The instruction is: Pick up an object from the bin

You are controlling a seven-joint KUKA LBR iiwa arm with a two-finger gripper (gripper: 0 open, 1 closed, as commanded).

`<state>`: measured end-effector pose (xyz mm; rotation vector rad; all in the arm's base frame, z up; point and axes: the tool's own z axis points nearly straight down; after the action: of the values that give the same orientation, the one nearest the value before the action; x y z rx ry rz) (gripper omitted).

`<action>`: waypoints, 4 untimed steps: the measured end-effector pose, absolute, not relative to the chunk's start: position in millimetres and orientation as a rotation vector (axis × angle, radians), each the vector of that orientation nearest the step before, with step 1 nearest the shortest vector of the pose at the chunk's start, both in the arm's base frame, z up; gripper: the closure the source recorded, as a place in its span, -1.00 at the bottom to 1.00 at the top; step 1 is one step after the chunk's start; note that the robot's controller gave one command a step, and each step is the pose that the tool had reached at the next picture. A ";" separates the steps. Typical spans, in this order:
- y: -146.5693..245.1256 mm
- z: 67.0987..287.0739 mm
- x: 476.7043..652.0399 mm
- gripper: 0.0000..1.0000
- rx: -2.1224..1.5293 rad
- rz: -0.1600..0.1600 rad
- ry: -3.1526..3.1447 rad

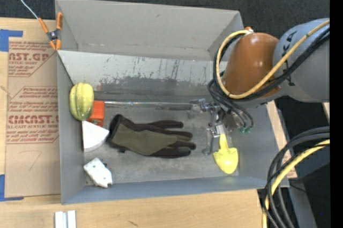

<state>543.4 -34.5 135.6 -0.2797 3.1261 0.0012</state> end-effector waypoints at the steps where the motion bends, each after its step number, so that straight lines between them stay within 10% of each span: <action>1: -26.9 107.0 511.7 -1.00 -0.552 -0.003 3.087; 2: 40.3 73.1 515.6 -1.00 -0.508 0.001 3.095; 3: 29.1 71.1 532.6 1.00 -0.587 -0.003 3.074; 4: 29.1 71.1 532.6 1.00 -0.586 -0.003 3.074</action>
Offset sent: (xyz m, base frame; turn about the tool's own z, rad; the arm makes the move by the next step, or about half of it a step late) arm -0.0273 0.0778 -0.0652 -0.1501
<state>532.6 29.1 71.1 -0.5865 3.0742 -0.0033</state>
